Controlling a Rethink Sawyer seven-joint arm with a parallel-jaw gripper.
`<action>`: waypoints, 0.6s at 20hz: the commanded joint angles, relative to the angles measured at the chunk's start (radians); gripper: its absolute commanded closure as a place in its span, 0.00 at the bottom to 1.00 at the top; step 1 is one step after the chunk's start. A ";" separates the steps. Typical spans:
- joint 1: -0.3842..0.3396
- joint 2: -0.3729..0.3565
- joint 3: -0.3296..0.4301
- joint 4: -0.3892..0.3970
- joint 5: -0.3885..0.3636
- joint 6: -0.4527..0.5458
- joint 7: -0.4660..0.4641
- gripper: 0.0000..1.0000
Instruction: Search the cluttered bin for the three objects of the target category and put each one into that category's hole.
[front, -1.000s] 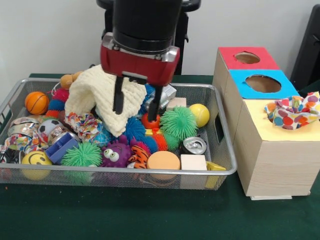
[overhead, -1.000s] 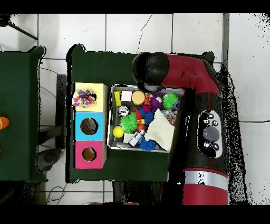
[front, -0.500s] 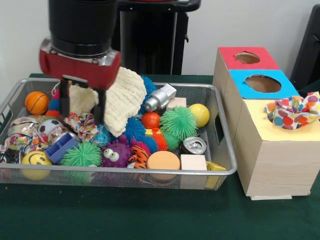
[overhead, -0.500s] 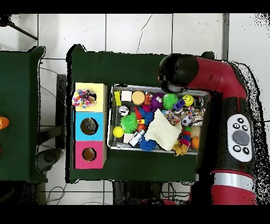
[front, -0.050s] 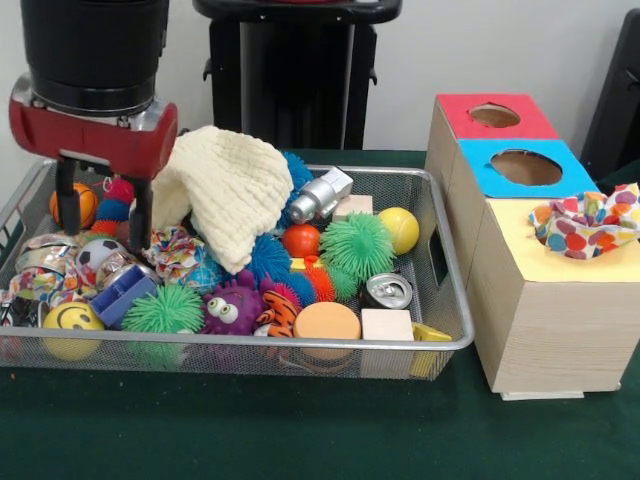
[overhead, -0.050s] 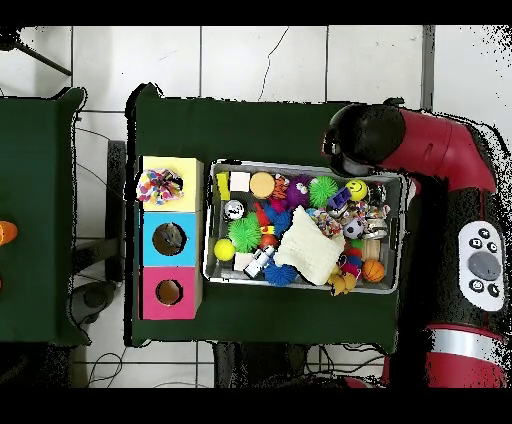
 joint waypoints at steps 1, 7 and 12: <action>0.045 -0.074 0.058 0.204 -0.040 0.029 -0.155 0.00; 0.071 -0.114 0.042 0.252 -0.035 0.030 -0.099 0.00; 0.066 -0.096 0.065 0.224 -0.026 0.033 -0.115 0.00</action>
